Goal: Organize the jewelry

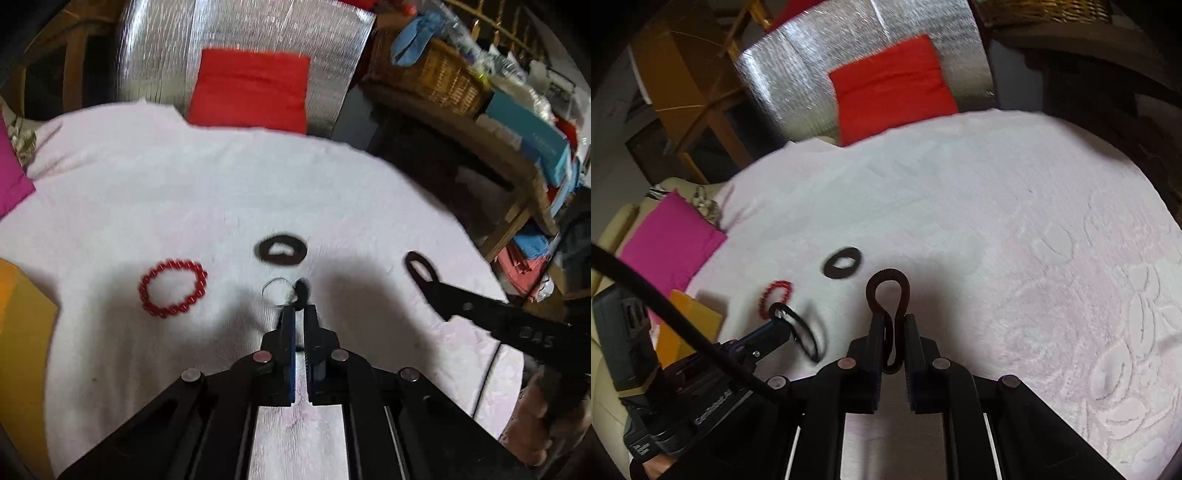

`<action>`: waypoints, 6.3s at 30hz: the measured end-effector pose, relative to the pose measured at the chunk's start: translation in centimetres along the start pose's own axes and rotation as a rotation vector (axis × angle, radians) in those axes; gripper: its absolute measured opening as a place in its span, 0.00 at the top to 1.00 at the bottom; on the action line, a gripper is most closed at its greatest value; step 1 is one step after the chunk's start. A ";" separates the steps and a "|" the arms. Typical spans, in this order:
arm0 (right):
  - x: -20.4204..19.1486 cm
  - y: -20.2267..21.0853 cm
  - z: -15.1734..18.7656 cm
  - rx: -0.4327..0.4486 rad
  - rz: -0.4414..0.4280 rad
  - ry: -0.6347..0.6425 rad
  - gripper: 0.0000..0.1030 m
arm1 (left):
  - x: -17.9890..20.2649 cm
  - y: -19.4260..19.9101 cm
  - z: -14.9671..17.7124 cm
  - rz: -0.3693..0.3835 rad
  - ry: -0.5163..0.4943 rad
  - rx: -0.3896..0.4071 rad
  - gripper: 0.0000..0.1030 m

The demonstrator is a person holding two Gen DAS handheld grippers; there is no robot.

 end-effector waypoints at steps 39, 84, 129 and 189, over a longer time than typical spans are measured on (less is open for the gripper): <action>0.5 0.4 0.3 0.047 0.011 0.017 0.89 | -1.5 -5.7 -1.0 -0.010 0.149 -0.031 0.98; 0.8 1.4 -0.2 0.081 -0.017 -0.010 0.88 | -2.1 -5.9 -1.9 -0.025 0.110 -0.003 0.93; -32.4 -2.4 13.0 -0.133 -0.555 0.492 0.88 | -22.1 24.7 10.9 -0.645 0.457 0.137 0.93; -2.5 7.8 -3.6 0.461 -0.160 -0.085 0.00 | -1.9 7.1 -0.9 -0.590 0.056 0.135 0.25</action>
Point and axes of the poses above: each gripper's, at about its wrist camera, not at the fingertips, and y roughly against the way its jaws point, x to its right, z to its underside, the point moved 1 cm from there along -y, roughly the way its jaws point, and after that the axes turned 5 degrees about z, right-handed, at the moved point
